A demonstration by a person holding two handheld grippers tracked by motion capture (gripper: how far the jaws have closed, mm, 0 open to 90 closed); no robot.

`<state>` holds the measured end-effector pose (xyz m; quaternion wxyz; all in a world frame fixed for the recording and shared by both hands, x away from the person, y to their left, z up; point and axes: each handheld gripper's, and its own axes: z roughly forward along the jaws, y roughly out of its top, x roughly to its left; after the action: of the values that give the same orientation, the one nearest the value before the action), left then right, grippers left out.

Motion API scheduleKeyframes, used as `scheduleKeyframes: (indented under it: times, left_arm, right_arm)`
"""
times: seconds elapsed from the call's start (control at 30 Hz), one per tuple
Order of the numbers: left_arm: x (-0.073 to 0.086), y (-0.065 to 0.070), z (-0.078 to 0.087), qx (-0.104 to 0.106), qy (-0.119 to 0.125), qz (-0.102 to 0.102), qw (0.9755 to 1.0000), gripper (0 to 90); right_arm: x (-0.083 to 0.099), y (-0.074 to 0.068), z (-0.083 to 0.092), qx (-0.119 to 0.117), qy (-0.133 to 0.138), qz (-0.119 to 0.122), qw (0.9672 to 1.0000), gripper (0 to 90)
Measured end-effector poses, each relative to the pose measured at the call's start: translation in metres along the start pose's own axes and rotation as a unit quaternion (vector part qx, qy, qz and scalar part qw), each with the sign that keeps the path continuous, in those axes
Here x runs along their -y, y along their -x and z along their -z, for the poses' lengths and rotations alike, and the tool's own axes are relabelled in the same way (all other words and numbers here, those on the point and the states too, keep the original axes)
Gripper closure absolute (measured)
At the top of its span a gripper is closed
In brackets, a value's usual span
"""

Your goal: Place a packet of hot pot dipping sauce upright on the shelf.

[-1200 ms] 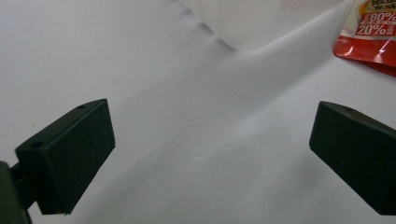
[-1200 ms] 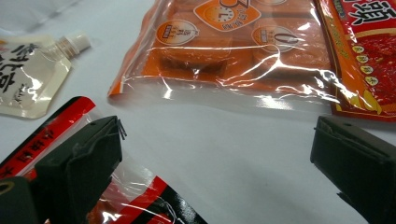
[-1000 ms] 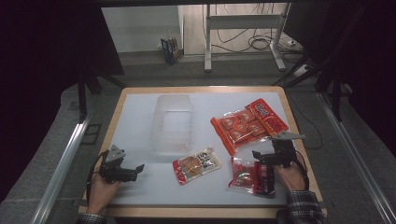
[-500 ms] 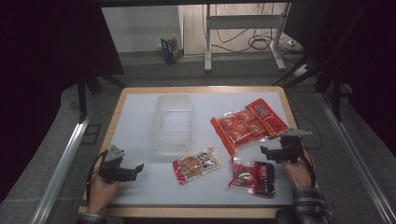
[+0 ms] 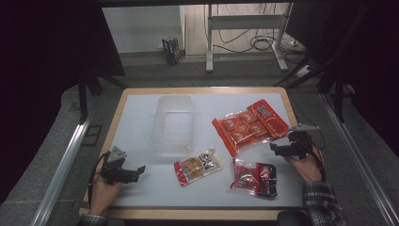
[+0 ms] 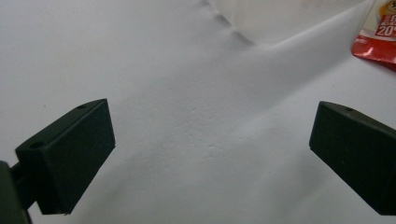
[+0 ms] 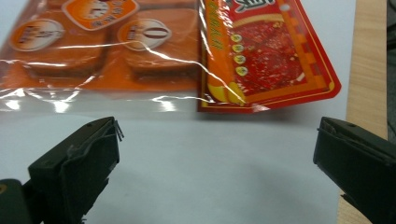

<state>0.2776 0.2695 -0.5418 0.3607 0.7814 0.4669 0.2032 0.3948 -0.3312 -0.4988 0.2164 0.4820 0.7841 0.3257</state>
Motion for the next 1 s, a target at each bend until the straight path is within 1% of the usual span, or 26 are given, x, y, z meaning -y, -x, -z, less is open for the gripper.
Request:
scheduleKeyframes:
  times: [0.1, 0.17, 0.2, 0.27, 0.3, 0.33, 0.37, 0.43, 0.47, 0.5, 0.57, 0.63, 0.67, 0.73, 0.77, 0.83, 0.87, 0.9, 1.0]
  left_arm:
    - [0.000, 0.000, -0.001, -0.002, -0.004, 0.000, 1.0000, 0.3]
    - [0.001, -0.001, -0.001, -0.004, -0.006, 0.001, 1.0000, 0.3]
    - [0.001, -0.001, -0.001, -0.004, -0.006, 0.002, 1.0000, 0.3]
    - [0.001, -0.001, -0.001, -0.003, -0.006, 0.003, 1.0000, 0.3]
    - [0.001, -0.001, -0.001, -0.003, -0.006, 0.003, 1.0000, 0.3]
    - [0.001, -0.001, -0.002, -0.003, -0.008, 0.002, 1.0000, 0.3]
    - [0.001, -0.001, -0.002, -0.003, -0.009, 0.000, 1.0000, 0.3]
    - [0.000, -0.001, -0.003, -0.003, -0.010, -0.001, 0.9999, 0.3]
    - [0.000, -0.001, -0.003, -0.003, -0.010, -0.001, 0.9999, 0.3]
    - [0.001, 0.000, -0.003, -0.003, -0.011, -0.001, 0.9999, 0.3]
    - [0.001, -0.001, -0.004, -0.004, -0.013, 0.000, 0.9999, 0.3]
    - [0.001, -0.002, -0.004, -0.004, -0.013, 0.000, 0.9999, 0.3]
    - [0.001, -0.002, -0.004, -0.004, -0.014, 0.000, 0.9999, 0.3]
    - [0.001, -0.002, -0.004, -0.003, -0.014, 0.000, 0.9999, 0.3]
    - [0.001, -0.002, -0.005, -0.003, -0.015, 0.000, 0.9999, 0.3]
    - [0.001, -0.001, -0.005, -0.003, -0.018, -0.002, 0.9998, 0.4]
    - [0.001, -0.001, -0.006, -0.003, -0.019, -0.005, 0.9998, 0.4]
    - [0.000, -0.001, -0.006, -0.002, -0.021, -0.008, 0.9997, 0.4]
    - [0.000, 0.000, -0.007, -0.001, -0.023, -0.010, 0.9997, 0.4]
  right_arm:
    - [-0.003, 0.009, -0.005, -0.007, -0.010, -0.011, 0.9999, 0.5]
    - [-0.005, 0.015, -0.007, -0.003, -0.014, -0.012, 0.9998, 1.4]
    - [-0.007, 0.021, -0.011, 0.000, -0.019, -0.021, 0.9996, 2.6]
    - [-0.008, 0.027, -0.016, -0.002, -0.021, -0.032, 0.9993, 3.3]
    - [-0.008, 0.027, -0.016, -0.002, -0.021, -0.032, 0.9993, 3.3]
    - [-0.009, 0.033, -0.021, -0.004, -0.027, -0.037, 0.9989, 4.1]
    - [-0.009, 0.035, -0.024, -0.005, -0.030, -0.038, 0.9988, 4.7]
    - [-0.010, 0.036, -0.026, -0.006, -0.032, -0.038, 0.9988, 5.5]
    - [-0.011, 0.038, -0.028, -0.008, -0.032, -0.038, 0.9987, 6.2]
    - [-0.013, 0.041, -0.032, -0.017, -0.029, -0.046, 0.9984, 8.3]
    - [-0.015, 0.043, -0.033, -0.020, -0.029, -0.048, 0.9982, 9.7]
    - [-0.019, 0.045, -0.036, -0.032, -0.025, -0.048, 0.9980, 13.5]
    - [-0.024, 0.045, -0.038, -0.039, -0.021, -0.045, 0.9980, 16.5]
    - [-0.029, 0.042, -0.037, -0.039, -0.012, -0.037, 0.9985, 21.0]
    - [-0.029, 0.042, -0.037, -0.039, -0.012, -0.037, 0.9985, 21.0]
    - [-0.034, 0.038, -0.034, -0.044, -0.002, -0.031, 0.9985, 27.5]
    - [-0.036, 0.036, -0.033, -0.050, 0.000, -0.029, 0.9983, 29.7]
    - [-0.041, 0.032, -0.032, -0.060, 0.002, -0.021, 0.9980, 34.3]
    - [-0.046, 0.027, -0.033, -0.066, -0.004, -0.014, 0.9977, 37.5]
